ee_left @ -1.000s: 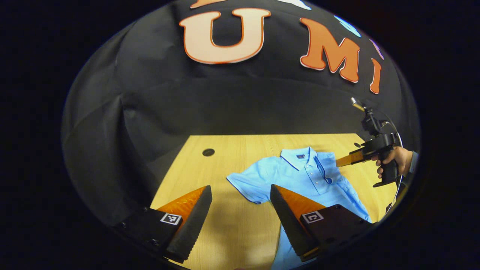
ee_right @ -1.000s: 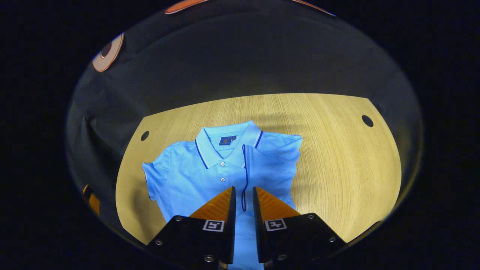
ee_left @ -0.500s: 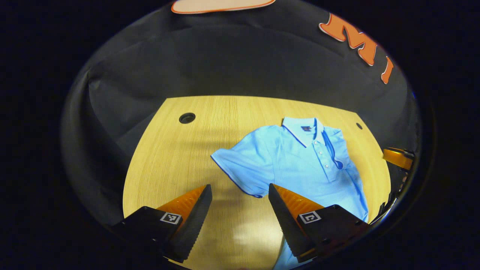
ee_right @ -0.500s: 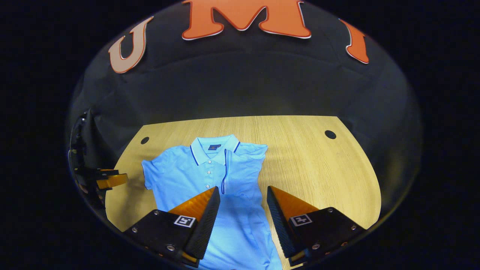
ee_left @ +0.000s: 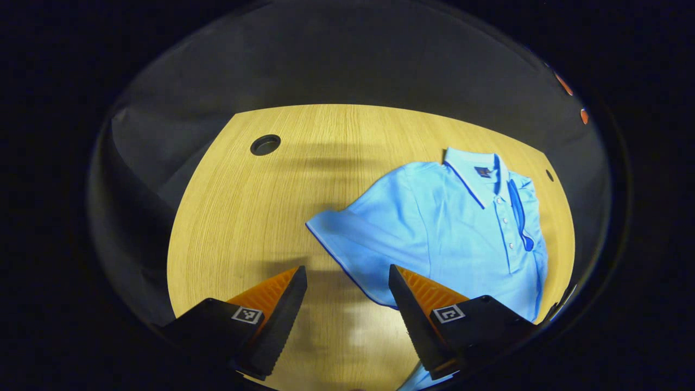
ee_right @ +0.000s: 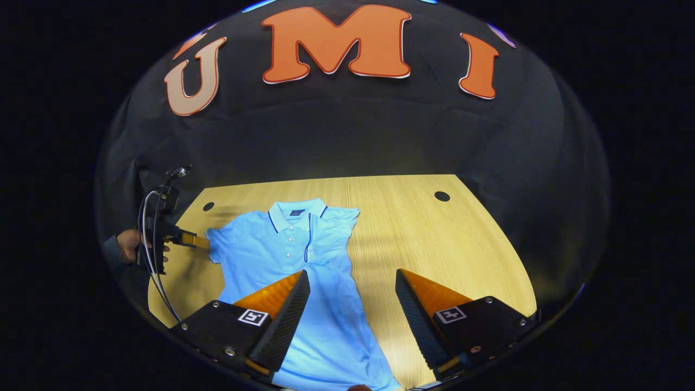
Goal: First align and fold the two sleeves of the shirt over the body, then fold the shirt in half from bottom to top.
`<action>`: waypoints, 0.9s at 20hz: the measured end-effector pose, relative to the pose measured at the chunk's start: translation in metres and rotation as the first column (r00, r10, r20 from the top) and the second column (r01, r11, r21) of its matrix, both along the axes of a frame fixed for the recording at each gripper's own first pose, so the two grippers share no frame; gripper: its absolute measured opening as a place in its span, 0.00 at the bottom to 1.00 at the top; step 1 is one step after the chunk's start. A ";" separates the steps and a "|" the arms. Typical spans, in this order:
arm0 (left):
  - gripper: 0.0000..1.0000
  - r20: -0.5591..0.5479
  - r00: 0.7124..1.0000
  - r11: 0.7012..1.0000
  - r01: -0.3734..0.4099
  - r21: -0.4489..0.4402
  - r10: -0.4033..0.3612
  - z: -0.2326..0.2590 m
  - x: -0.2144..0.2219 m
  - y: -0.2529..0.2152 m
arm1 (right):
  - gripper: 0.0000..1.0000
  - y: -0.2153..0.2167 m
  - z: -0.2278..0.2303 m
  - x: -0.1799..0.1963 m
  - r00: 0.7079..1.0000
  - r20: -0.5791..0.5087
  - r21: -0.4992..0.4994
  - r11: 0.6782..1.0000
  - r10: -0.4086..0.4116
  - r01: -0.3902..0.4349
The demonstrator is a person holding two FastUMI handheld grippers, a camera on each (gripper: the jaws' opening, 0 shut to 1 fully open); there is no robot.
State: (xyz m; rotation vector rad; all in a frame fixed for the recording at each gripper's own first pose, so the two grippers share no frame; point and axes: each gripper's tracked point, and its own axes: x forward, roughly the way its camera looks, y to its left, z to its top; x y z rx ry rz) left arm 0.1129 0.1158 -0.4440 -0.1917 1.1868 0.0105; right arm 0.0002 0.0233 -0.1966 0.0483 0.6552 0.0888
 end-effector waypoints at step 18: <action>0.10 0.031 0.997 0.994 -0.068 -0.091 0.071 -0.010 0.027 -0.042 | 0.96 -0.049 -0.020 -0.078 0.993 -0.027 -0.003 0.993 -0.115 0.115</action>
